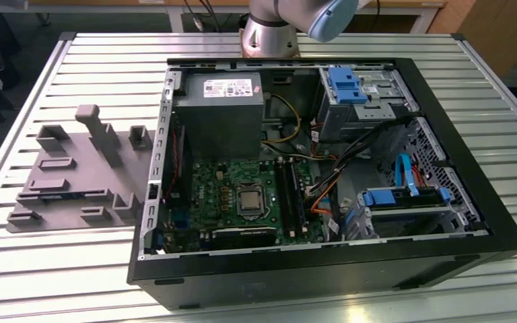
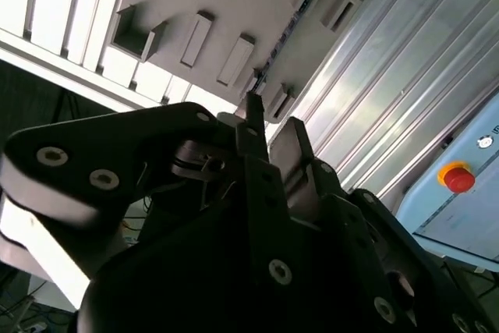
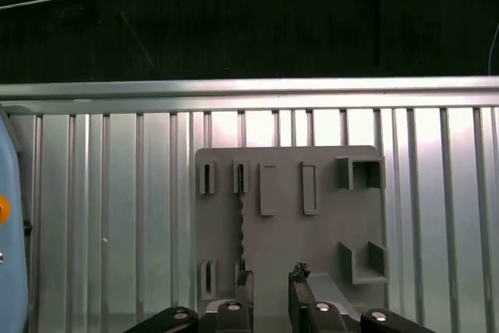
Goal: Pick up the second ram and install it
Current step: 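Pick up the second ram and move it above second insertion slot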
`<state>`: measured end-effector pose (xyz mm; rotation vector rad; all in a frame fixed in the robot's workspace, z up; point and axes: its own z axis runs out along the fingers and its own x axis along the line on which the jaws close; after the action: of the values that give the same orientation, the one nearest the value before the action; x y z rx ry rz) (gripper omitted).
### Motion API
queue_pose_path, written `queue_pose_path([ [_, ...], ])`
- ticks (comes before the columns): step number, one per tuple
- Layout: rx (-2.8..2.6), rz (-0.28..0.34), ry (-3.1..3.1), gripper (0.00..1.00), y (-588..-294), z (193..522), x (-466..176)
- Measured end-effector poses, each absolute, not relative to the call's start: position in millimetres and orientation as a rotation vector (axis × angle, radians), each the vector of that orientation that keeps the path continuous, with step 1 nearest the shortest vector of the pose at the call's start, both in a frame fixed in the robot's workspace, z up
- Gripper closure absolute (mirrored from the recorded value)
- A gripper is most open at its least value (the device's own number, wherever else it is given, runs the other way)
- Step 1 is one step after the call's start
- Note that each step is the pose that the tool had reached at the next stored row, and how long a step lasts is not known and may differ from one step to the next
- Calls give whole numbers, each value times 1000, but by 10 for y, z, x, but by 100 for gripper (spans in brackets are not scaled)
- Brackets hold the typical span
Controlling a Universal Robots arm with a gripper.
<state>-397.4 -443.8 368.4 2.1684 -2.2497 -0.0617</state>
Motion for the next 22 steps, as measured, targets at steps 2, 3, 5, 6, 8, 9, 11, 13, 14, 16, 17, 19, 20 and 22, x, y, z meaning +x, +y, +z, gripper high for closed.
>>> queue_pose_path([
  [2,2169,-60,-2251,71,-4439,3646,-3975],
  [3,2170,-59,-2251,64,-4439,3628,-3975],
  [5,2170,-58,-2252,64,-4439,3592,-3975],
  [6,2170,-58,-2252,64,-4440,3574,-3976],
  [8,2171,-56,-2253,63,-4441,3538,-3977],
  [9,2171,-56,-2253,63,-4441,3518,-3977],
  [11,2171,-55,-2254,57,-4441,3483,-3978],
  [13,2172,-54,-2254,57,-4441,3456,-3978],
  [14,2172,-54,-2254,57,-4442,3443,-3978],
  [16,2172,-54,-2254,57,-4441,3417,-3978],
  [17,2172,-54,-2254,57,-4441,3405,-3978],
  [19,2172,-54,-2254,57,-4442,3381,-3978],
  [20,2172,-54,-2254,57,-4441,3370,-3978],
  [22,2172,-54,-2254,57,-4442,3345,-3978],
])
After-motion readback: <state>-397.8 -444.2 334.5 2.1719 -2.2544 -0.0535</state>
